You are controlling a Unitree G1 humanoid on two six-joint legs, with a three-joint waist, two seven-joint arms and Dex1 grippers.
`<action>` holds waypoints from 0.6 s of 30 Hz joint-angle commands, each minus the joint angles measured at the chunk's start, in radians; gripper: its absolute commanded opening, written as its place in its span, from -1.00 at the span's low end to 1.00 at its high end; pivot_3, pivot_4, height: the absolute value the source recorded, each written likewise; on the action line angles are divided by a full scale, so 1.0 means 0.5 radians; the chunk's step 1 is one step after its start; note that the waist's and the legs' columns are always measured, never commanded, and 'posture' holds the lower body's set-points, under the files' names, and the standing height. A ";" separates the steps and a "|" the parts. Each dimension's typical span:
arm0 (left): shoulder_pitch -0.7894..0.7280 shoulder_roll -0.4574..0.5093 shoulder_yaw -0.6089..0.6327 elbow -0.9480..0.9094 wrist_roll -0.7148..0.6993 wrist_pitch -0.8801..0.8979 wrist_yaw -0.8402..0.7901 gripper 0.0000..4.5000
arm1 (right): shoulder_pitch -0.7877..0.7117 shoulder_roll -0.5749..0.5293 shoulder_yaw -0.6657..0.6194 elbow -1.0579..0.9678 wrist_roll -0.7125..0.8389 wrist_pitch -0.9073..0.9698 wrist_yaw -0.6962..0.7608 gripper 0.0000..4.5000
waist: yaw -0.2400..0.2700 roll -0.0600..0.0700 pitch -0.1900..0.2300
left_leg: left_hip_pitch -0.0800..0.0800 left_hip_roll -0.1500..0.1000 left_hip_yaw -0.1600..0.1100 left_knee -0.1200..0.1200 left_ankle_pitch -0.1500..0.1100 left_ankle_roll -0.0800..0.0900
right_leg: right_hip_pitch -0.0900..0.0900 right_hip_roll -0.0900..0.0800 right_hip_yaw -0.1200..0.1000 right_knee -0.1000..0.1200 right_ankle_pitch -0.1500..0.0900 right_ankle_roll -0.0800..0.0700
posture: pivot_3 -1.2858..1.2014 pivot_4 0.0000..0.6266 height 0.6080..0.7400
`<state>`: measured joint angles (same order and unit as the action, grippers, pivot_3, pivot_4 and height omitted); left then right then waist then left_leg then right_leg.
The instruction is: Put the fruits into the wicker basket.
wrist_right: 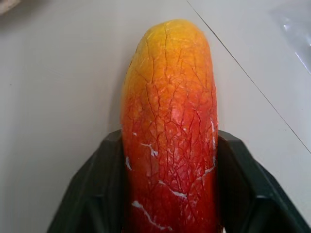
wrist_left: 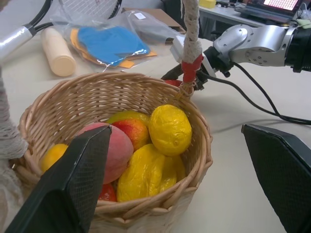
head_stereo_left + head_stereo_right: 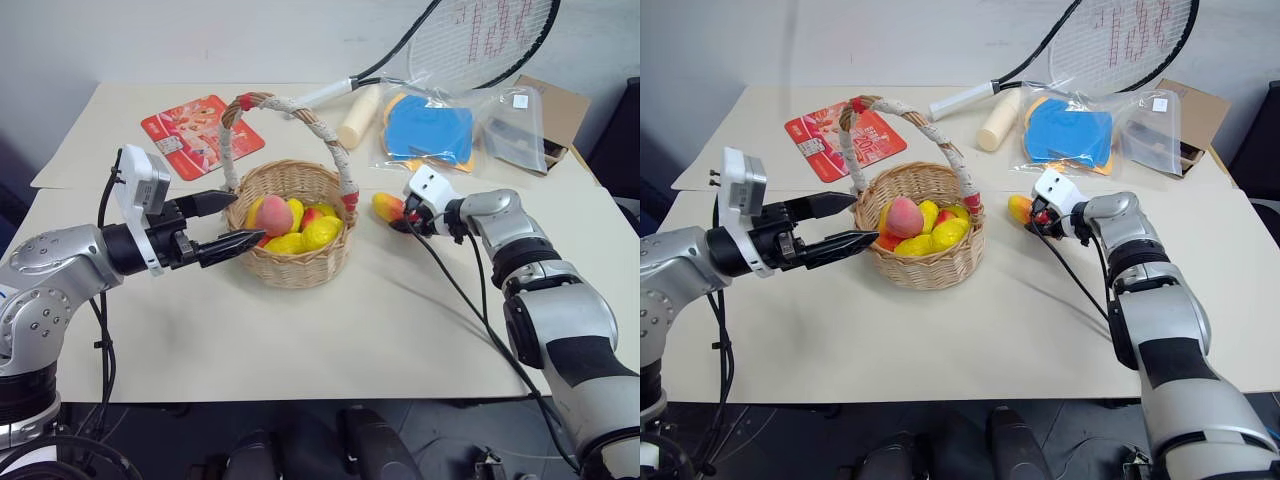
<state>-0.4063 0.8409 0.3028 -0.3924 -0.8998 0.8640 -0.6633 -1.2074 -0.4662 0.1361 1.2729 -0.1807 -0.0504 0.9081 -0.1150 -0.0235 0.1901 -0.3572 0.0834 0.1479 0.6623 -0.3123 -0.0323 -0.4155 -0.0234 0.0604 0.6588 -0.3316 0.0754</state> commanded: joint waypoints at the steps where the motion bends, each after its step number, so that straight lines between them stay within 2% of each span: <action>1: 0.134 0.004 0.172 -0.141 -0.032 -0.138 -0.119 1.00 | 0.014 -0.142 -0.141 -0.194 0.174 -0.330 0.299 -0.18 | 0.001 0.000 0.000 | 0.000 0.000 0.000 0.000 0.000 0.000 | 0.000 0.000 0.000 0.000 0.000 0.000 | 0.03 -0.52 1.00; 3: 0.302 -0.019 0.297 -0.219 -0.102 -0.234 -0.299 1.00 | 0.116 -0.232 -0.162 -0.410 0.264 -0.443 0.564 -0.18 | 0.002 0.000 0.000 | -0.001 0.000 0.000 -0.002 0.000 -0.001 | 0.000 0.000 -0.001 -0.002 0.000 0.000 | 0.03 -0.52 1.00; 5: 0.466 -0.021 0.361 -0.244 -0.060 -0.332 -0.414 1.00 | 0.299 -0.330 -0.169 -0.795 0.426 -0.300 0.906 -0.18 | 0.005 0.000 0.000 | -0.001 0.002 0.000 -0.004 -0.002 -0.002 | 0.000 0.000 -0.002 -0.003 0.000 0.000 | 0.03 -0.52 1.00; 8: 0.660 -0.032 0.417 -0.275 0.016 -0.462 -0.509 1.00 | 0.700 -0.556 -0.113 -1.672 0.728 0.327 1.278 -0.18 | 0.017 0.000 0.000 | 0.000 0.006 -0.002 -0.005 -0.002 -0.003 | 0.001 0.000 -0.002 -0.005 0.000 0.001 | 0.03 -0.52 1.00; 10: 0.789 -0.053 0.454 -0.247 0.090 -0.545 -0.533 1.00 | 0.937 -0.675 -0.038 -2.256 0.928 0.870 1.335 -0.18 | 0.036 0.000 0.000 | 0.000 0.009 -0.004 -0.003 -0.003 -0.002 | 0.002 0.000 -0.002 -0.005 -0.001 0.001 | 0.03 -0.52 1.00; 12: 0.899 -0.081 0.476 -0.219 0.144 -0.614 -0.546 1.00 | 1.116 -0.718 0.028 -2.709 1.096 1.162 1.309 -0.18 | 0.032 0.000 0.000 | 0.002 0.010 -0.003 -0.002 -0.003 -0.002 | 0.003 -0.001 -0.001 -0.004 -0.001 0.001 | 0.03 -0.52 1.00; 13: 0.937 -0.112 0.487 -0.213 0.152 -0.638 -0.526 1.00 | 1.161 -0.650 0.040 -2.882 1.180 1.263 1.205 -0.18 | 0.026 0.000 0.000 | 0.003 0.010 -0.002 -0.001 -0.003 -0.002 | 0.003 0.000 -0.001 -0.003 -0.001 0.000 | 0.03 -0.52 1.00; 16: 1.007 -0.182 0.501 -0.224 0.179 -0.692 -0.461 1.00 | 1.151 -0.364 0.023 -3.134 1.335 1.473 0.852 -0.18 | 0.008 -0.002 -0.001 | 0.007 0.011 -0.003 -0.002 -0.003 -0.002 | 0.007 0.001 -0.001 -0.002 -0.001 0.000 | 0.03 -0.52 1.00; 18: 1.030 -0.237 0.509 -0.237 0.195 -0.729 -0.405 1.00 | 1.085 -0.072 -0.011 -3.161 1.376 1.534 0.552 -0.18 | 0.012 -0.003 0.000 | 0.006 0.009 -0.004 -0.003 -0.003 -0.002 | 0.005 0.001 -0.002 -0.001 -0.002 -0.002 | 0.03 -0.52 1.00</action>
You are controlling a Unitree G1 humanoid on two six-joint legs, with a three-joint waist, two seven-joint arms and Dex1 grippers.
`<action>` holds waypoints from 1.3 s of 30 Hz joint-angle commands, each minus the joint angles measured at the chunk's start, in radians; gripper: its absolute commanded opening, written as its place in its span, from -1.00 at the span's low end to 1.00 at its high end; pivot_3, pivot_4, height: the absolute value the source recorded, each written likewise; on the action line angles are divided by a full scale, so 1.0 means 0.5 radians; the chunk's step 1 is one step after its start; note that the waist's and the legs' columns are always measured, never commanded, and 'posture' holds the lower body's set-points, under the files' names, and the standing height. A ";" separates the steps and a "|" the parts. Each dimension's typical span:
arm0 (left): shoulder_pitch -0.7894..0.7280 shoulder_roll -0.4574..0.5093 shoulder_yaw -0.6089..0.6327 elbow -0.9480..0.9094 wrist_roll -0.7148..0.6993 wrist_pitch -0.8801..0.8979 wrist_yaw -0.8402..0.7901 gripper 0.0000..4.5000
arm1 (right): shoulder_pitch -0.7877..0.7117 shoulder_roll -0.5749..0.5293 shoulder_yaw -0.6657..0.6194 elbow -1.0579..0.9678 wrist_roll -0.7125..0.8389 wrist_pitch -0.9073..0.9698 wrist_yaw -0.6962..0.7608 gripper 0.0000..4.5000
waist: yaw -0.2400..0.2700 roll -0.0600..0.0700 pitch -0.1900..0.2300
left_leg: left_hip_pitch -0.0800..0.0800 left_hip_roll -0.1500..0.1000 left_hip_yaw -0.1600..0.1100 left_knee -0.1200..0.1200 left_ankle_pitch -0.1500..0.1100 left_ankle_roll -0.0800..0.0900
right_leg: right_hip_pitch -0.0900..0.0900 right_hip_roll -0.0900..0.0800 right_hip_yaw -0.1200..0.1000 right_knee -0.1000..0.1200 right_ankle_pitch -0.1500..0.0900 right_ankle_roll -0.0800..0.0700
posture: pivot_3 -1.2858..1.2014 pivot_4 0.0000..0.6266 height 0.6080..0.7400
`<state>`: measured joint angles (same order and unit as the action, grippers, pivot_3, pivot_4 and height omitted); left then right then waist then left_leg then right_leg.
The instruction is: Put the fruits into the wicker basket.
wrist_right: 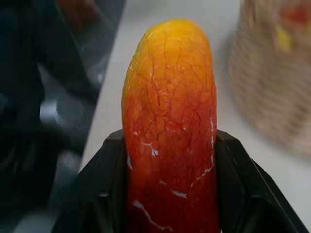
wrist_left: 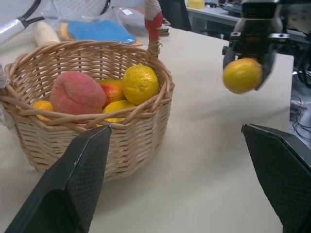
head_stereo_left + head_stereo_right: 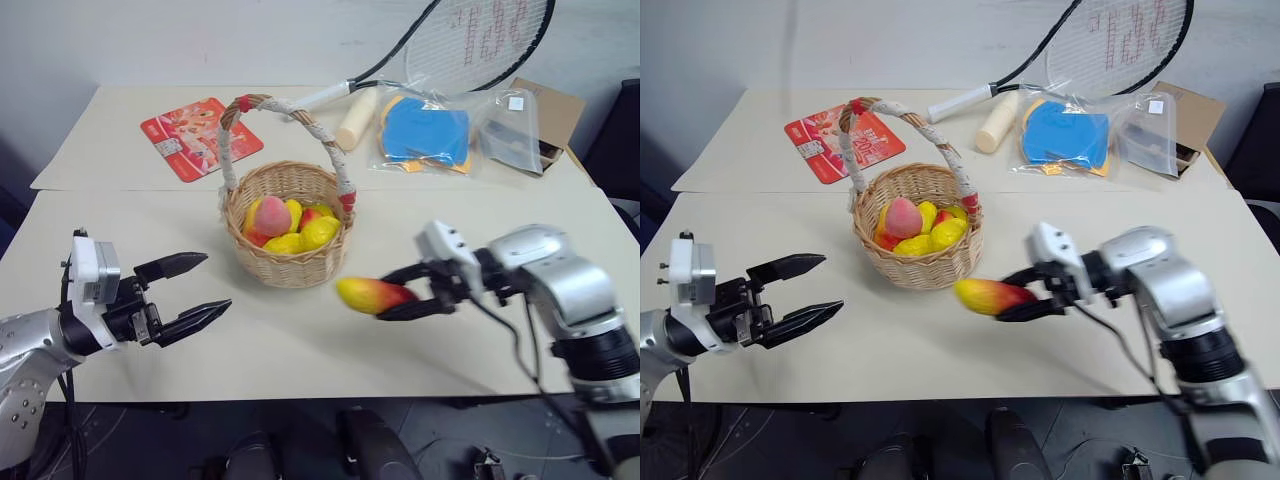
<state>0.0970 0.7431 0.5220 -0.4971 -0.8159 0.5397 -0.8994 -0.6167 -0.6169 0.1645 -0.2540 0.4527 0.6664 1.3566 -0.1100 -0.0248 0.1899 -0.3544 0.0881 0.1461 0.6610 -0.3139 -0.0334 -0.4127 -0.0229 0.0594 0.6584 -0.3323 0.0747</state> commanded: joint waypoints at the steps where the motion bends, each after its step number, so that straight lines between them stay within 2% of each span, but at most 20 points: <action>1: 0.032 -0.063 0.075 -0.031 0.030 -0.095 0.090 1.00 | -0.129 0.386 -0.091 -0.098 0.129 0.117 -0.505 -0.18 | 0.002 -0.001 -0.001 | -0.001 0.000 0.000 0.000 0.000 0.000 | -0.001 0.000 0.000 0.000 0.000 0.000 | 0.03 -0.52 1.00; 3: 0.034 -0.100 0.095 -0.032 0.018 -0.114 0.142 1.00 | -0.176 0.549 -0.079 -0.084 0.102 0.171 -0.707 -0.18 | 0.002 -0.002 -0.001 | -0.003 -0.001 0.000 0.000 -0.001 0.001 | -0.003 -0.001 0.000 -0.001 0.000 -0.001 | 0.03 -0.52 1.00; 6: 0.034 -0.142 0.126 -0.039 -0.036 -0.100 0.218 1.00 | -0.280 0.665 0.104 0.051 -0.261 -0.034 -1.026 -0.18 | 0.020 -0.005 -0.003 | -0.010 -0.002 -0.001 0.000 -0.002 0.004 | -0.008 -0.004 -0.003 -0.002 -0.001 -0.001 | 0.03 -0.52 1.00; 8: 0.054 -0.144 0.134 -0.056 -0.045 -0.097 0.238 1.00 | -0.334 0.760 0.123 0.106 -0.390 -0.031 -1.279 -0.18 | 0.017 -0.008 -0.005 | -0.014 -0.004 0.001 0.002 -0.004 0.007 | -0.012 -0.006 -0.002 -0.003 -0.001 -0.002 | 0.03 -0.52 1.00; 12: 0.113 -0.156 0.156 -0.089 -0.053 -0.108 0.266 1.00 | -0.342 0.790 0.220 0.061 -0.592 -0.002 -1.512 -0.18 | 0.011 -0.010 -0.006 | -0.035 -0.005 0.003 0.007 -0.003 0.009 | -0.034 -0.007 0.000 0.004 -0.001 -0.001 | 0.03 -0.52 1.00; 13: 0.125 -0.159 0.160 -0.095 -0.053 -0.113 0.271 1.00 | -0.324 0.787 0.237 0.040 -0.604 -0.004 -1.521 -0.03 | 0.009 -0.010 -0.006 | -0.035 -0.005 0.003 0.006 -0.003 0.009 | -0.034 -0.007 0.000 0.004 -0.001 -0.001 | 0.03 -0.52 1.00; 14: 0.134 -0.161 0.162 -0.099 -0.055 -0.116 0.275 1.00 | -0.311 0.779 0.257 0.026 -0.607 -0.008 -1.511 0.14 | 0.005 -0.010 -0.006 | -0.036 -0.005 0.003 0.005 -0.003 0.008 | -0.034 -0.007 0.000 0.003 -0.001 -0.001 | 0.03 -0.52 1.00; 16: 0.143 -0.163 0.161 -0.105 -0.058 -0.123 0.283 1.00 | -0.296 0.780 0.272 0.012 -0.612 -0.023 -1.508 0.34 | 0.001 -0.010 -0.006 | -0.035 -0.005 0.003 0.005 -0.003 0.008 | -0.034 -0.006 0.000 0.003 -0.001 -0.001 | 0.03 -0.52 1.00; 17: 0.143 -0.163 0.159 -0.111 -0.060 -0.126 0.290 1.00 | -0.298 0.779 0.274 0.010 -0.600 -0.052 -1.485 0.56 | -0.001 -0.010 -0.006 | -0.035 -0.005 0.004 0.005 -0.003 0.008 | -0.034 -0.006 0.000 0.003 -0.001 -0.001 | 0.03 -0.52 1.00; 20: 0.131 -0.162 0.156 -0.129 -0.073 -0.126 0.313 1.00 | -0.296 0.796 0.203 -0.028 -0.435 -0.169 -1.332 0.99 | -0.005 -0.010 -0.006 | -0.034 -0.009 0.005 0.005 -0.002 0.007 | -0.034 -0.004 0.000 0.003 -0.001 -0.001 | 0.03 -0.52 1.00; 24: 0.112 -0.148 0.149 -0.151 -0.093 -0.120 0.334 1.00 | -0.219 0.677 0.042 -0.167 -0.094 -0.287 -0.947 0.99 | 0.000 -0.010 -0.006 | -0.034 -0.008 0.003 0.004 -0.002 0.006 | -0.033 -0.002 -0.001 0.003 -0.001 -0.001 | 0.03 -0.52 1.00; 28: 0.085 -0.127 0.143 -0.164 -0.086 -0.120 0.352 1.00 | -0.027 0.337 -0.091 -0.298 0.209 -0.190 -0.555 0.99 | 0.030 -0.011 -0.007 | -0.034 -0.007 0.001 0.005 -0.004 0.010 | -0.029 -0.006 -0.002 0.000 0.000 -0.001 | 0.03 -0.52 1.00; 30: 0.077 -0.108 0.144 -0.170 -0.099 -0.111 0.342 1.00 | 0.122 0.097 -0.155 -0.348 0.351 -0.076 -0.375 0.99 | 0.043 -0.012 -0.007 | -0.034 -0.008 0.001 0.006 -0.005 0.014 | -0.027 -0.008 -0.001 -0.001 0.000 0.001 | 0.03 -0.52 1.00; 33: 0.067 -0.075 0.146 -0.177 -0.122 -0.100 0.324 1.00 | 0.254 -0.065 -0.278 -0.266 0.401 -0.050 -0.373 0.99 | 0.052 -0.013 -0.006 | -0.033 -0.008 0.002 0.007 -0.006 0.015 | -0.025 -0.008 0.000 -0.005 0.001 0.002 | 0.03 -0.52 1.00; 39: -0.003 -0.023 0.118 -0.198 -0.170 -0.093 0.312 1.00 | 0.113 -0.011 -0.382 0.121 0.183 -0.282 -0.613 0.99 | 0.028 -0.013 -0.006 | -0.030 -0.011 0.005 0.006 -0.003 0.012 | -0.027 -0.003 0.003 -0.002 0.002 0.004 | 0.03 -0.52 1.00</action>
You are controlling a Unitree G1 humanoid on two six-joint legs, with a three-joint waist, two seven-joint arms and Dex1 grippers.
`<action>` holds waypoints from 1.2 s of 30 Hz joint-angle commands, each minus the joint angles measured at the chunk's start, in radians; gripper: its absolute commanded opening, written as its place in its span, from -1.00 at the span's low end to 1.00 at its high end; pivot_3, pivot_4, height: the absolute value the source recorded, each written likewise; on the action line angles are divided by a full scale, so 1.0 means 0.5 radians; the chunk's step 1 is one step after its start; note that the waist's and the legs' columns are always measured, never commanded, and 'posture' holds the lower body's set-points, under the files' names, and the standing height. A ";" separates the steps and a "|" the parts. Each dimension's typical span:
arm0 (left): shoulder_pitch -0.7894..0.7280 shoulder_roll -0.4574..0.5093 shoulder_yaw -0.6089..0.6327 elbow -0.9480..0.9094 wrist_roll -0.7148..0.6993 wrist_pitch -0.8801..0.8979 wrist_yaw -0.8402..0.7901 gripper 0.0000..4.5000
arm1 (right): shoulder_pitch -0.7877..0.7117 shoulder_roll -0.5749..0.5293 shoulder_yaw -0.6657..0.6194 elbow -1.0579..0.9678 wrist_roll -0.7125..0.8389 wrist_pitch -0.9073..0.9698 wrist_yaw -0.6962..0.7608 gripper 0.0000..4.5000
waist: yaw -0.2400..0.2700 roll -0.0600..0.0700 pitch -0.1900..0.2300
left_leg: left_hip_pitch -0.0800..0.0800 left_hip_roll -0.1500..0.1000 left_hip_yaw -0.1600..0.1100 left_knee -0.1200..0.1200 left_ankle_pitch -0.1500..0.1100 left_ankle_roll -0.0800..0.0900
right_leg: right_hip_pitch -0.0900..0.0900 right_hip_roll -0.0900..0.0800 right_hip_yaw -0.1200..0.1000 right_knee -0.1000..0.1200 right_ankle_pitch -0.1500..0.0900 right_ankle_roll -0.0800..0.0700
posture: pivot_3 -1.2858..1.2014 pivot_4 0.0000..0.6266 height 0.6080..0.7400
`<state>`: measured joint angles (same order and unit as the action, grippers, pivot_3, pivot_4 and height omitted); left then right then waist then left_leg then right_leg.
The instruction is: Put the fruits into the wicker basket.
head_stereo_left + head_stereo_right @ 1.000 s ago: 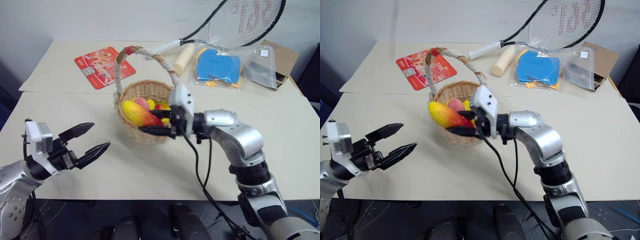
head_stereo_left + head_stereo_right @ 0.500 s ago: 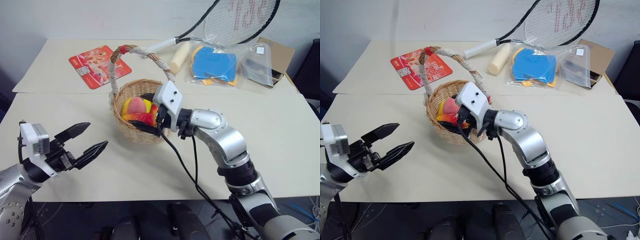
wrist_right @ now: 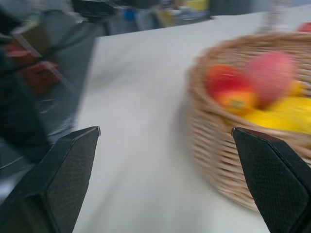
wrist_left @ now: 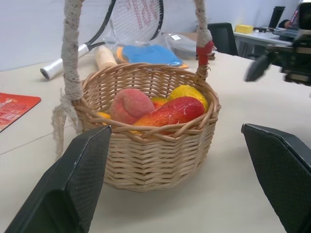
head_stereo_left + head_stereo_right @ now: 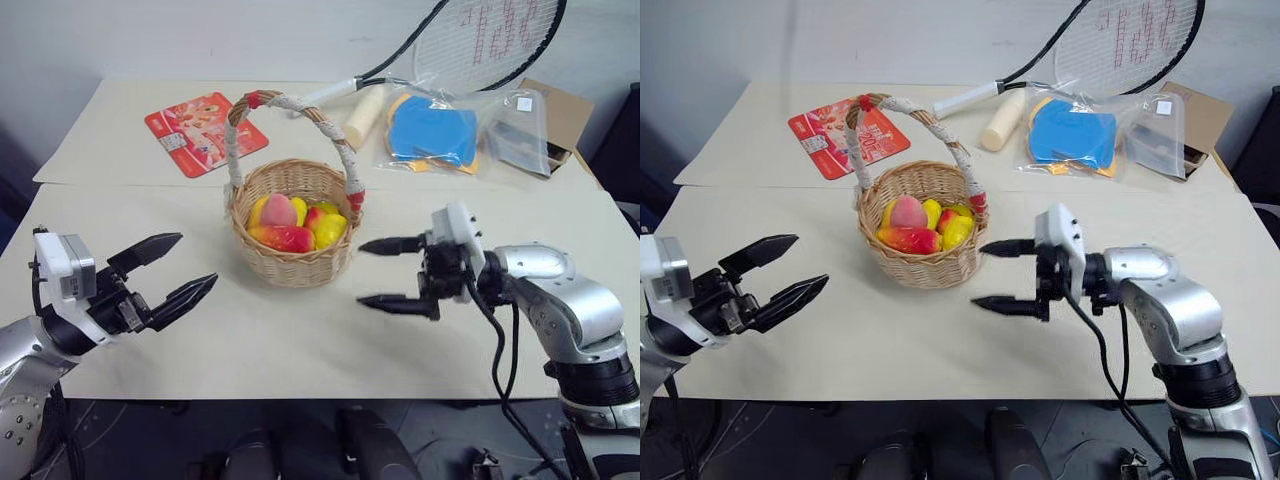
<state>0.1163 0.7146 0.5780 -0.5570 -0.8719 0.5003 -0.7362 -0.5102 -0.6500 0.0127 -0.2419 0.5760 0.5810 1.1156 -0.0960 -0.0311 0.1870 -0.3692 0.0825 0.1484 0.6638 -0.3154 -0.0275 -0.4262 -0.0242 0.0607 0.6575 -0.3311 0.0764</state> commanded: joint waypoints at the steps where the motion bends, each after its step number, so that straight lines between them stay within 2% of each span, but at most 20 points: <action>1: -0.071 0.039 -0.016 -0.088 -0.068 -0.010 -0.005 1.00 | -0.162 0.095 -0.060 0.192 -0.128 -0.151 -0.209 0.99 | -0.002 0.000 0.000 | 0.000 0.000 0.000 0.000 0.000 -0.001 | 0.000 0.000 0.000 0.000 0.000 0.000 | 0.03 -0.52 1.00; 8: -0.192 0.059 -0.123 -0.076 -0.051 0.004 -0.016 1.00 | -0.491 0.458 0.113 0.715 -0.417 -0.520 -0.366 0.99 | -0.011 0.000 0.000 | -0.002 0.001 0.001 0.000 0.002 -0.003 | -0.003 0.001 0.000 0.001 0.000 0.000 | 0.03 -0.52 1.00; 9: -0.195 0.062 -0.124 -0.072 -0.050 0.004 -0.019 1.00 | -0.520 0.490 0.125 0.759 -0.435 -0.549 -0.366 0.82 | -0.015 0.000 0.000 | -0.002 0.002 0.001 0.000 0.002 -0.003 | -0.003 0.001 0.000 0.001 0.000 0.000 | 0.03 -0.52 1.00; 10: -0.200 0.064 -0.126 -0.068 -0.049 0.003 -0.022 1.00 | -0.549 0.517 0.137 0.805 -0.448 -0.568 -0.357 0.74 | -0.017 0.001 0.000 | -0.003 0.002 0.002 0.000 0.002 -0.003 | -0.004 0.001 0.000 0.001 0.000 0.000 | 0.03 -0.52 1.00; 16: -0.196 0.062 -0.147 -0.073 -0.053 -0.001 -0.044 1.00 | -0.599 0.568 0.113 0.918 -0.431 -0.702 -0.263 -0.17 | -0.021 0.001 0.000 | -0.003 0.003 0.001 0.000 0.002 -0.003 | -0.003 -0.001 -0.001 0.002 0.000 0.000 | 0.03 -0.52 1.00; 21: -0.195 0.040 -0.208 -0.054 -0.036 -0.010 -0.071 1.00 | -0.468 0.533 0.010 0.677 -0.227 -0.637 -0.142 -0.90 | -0.023 0.001 0.000 | -0.003 0.004 0.000 0.000 0.002 -0.003 | -0.004 -0.001 -0.001 0.003 0.000 0.000 | 0.03 -0.52 1.00; 25: -0.259 0.032 -0.305 0.009 -0.013 -0.021 -0.118 1.00 | -0.284 0.436 -0.106 0.428 -0.138 -0.590 -0.168 -0.93 | -0.004 0.001 0.000 | -0.004 0.004 -0.001 0.000 0.002 -0.003 | -0.003 -0.002 -0.001 0.002 0.000 0.000 | 0.03 -0.52 1.00; 32: -0.532 0.000 -0.555 0.292 0.087 -0.066 -0.282 1.00 | 0.284 0.145 -0.708 -0.093 -0.032 -0.453 -0.538 -0.93 | 0.044 0.001 0.000 | -0.004 -0.002 -0.001 0.001 0.002 -0.002 | -0.002 -0.002 -0.001 0.002 0.000 0.000 | 0.03 -0.52 1.00; 36: -0.683 -0.030 -0.665 0.440 0.147 -0.095 -0.369 1.00 | 0.637 0.057 -1.050 -0.240 -0.006 -0.456 -0.666 -0.93 | 0.072 0.001 0.000 | -0.004 -0.002 0.000 0.000 0.002 -0.002 | -0.002 0.001 -0.001 0.000 0.000 0.000 | 0.03 -0.52 1.00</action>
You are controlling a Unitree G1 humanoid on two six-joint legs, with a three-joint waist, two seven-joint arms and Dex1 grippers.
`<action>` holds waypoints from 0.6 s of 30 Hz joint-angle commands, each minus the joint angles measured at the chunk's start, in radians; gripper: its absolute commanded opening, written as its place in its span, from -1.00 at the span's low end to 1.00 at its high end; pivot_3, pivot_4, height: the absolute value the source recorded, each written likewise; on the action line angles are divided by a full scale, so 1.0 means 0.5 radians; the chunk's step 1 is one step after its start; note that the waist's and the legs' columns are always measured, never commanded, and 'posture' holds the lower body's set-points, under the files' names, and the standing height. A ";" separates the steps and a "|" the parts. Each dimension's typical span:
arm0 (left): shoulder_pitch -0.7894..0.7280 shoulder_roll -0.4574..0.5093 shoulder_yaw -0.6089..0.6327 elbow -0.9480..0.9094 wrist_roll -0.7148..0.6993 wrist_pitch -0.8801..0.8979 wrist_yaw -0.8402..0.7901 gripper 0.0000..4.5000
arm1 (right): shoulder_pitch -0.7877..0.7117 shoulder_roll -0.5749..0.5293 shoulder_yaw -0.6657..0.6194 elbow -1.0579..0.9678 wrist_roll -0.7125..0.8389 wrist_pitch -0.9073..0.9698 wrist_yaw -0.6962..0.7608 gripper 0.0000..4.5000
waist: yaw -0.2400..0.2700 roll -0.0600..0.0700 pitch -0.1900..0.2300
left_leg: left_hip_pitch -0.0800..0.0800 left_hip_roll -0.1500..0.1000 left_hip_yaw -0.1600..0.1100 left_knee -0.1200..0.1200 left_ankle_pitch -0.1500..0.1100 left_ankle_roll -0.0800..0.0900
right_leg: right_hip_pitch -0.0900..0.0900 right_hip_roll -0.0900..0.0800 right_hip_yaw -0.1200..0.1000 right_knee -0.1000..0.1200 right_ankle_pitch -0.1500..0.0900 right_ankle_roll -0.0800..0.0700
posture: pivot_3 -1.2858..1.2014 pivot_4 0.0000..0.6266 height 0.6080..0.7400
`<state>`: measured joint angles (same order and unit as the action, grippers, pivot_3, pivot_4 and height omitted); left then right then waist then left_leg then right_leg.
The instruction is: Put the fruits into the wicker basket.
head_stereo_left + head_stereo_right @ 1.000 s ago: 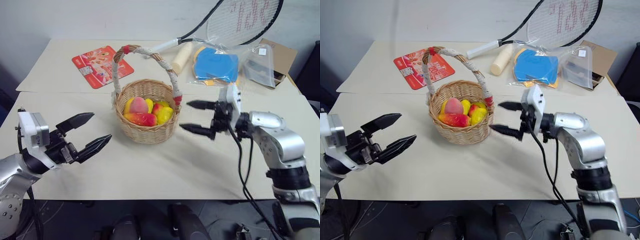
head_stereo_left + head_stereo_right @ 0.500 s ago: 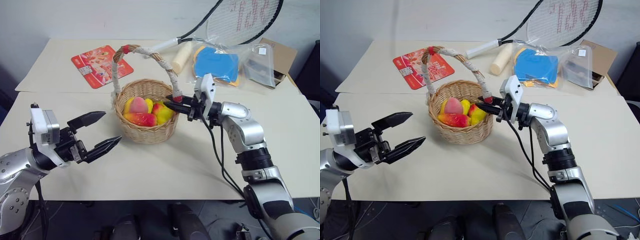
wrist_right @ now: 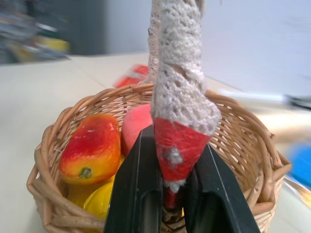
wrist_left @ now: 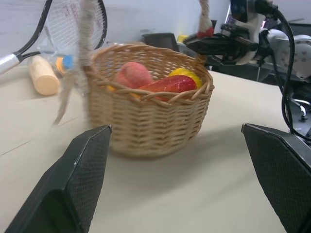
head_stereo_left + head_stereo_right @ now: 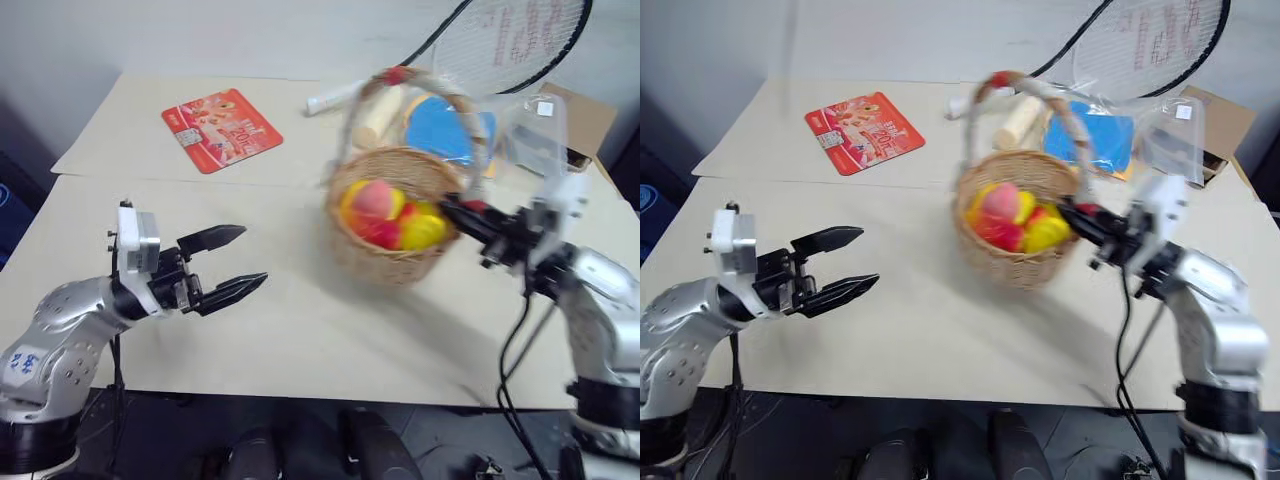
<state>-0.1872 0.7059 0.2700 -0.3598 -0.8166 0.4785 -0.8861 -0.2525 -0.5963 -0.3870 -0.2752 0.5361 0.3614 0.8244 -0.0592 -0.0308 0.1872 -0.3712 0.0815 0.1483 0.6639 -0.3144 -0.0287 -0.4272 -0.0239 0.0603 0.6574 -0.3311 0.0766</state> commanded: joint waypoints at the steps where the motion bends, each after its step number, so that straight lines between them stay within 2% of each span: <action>1: -0.112 -0.017 -0.073 0.079 0.049 -0.058 -0.091 1.00 | 0.190 -0.056 -0.329 -0.175 0.073 -0.036 -0.108 -0.93 | -0.004 0.000 0.000 | 0.001 0.000 0.002 0.000 0.000 0.000 | 0.000 0.001 0.000 0.001 0.000 0.000 | 0.03 -0.52 1.00; 4: -0.214 -0.030 -0.124 0.186 0.087 -0.077 -0.156 1.00 | 0.276 -0.047 -0.521 -0.074 0.055 -0.132 -0.201 -0.93 | -0.009 0.000 0.000 | 0.004 0.001 0.005 0.000 0.001 -0.001 | 0.000 0.003 0.000 0.003 0.001 0.001 | 0.03 -0.52 1.00; 7: -0.263 -0.042 -0.160 0.238 0.122 -0.094 -0.205 1.00 | 0.225 -0.039 -0.566 0.068 0.031 -0.184 -0.298 -0.93 | -0.023 0.001 0.000 | 0.006 0.001 0.007 0.001 0.002 -0.002 | 0.000 0.007 0.000 0.004 0.002 0.003 | 0.03 -0.52 1.00; 18: -0.272 -0.083 -0.145 0.237 0.183 -0.125 -0.192 1.00 | -0.159 -0.034 -0.171 0.883 -0.345 -0.569 -0.379 -0.93 | -0.058 0.002 0.000 | 0.007 0.005 0.006 0.000 0.004 -0.005 | -0.001 0.024 0.016 0.006 0.002 0.003 | 0.03 -0.52 1.00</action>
<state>-0.3341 0.6642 0.1721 -0.2193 -0.7276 0.4359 -0.9856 -0.3175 -0.6006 -0.5065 0.1148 0.3983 0.1293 0.6251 -0.0883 -0.0296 0.1872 -0.3677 0.0843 0.1513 0.6641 -0.3124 -0.0311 -0.4274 -0.0115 0.0688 0.6602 -0.3302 0.0781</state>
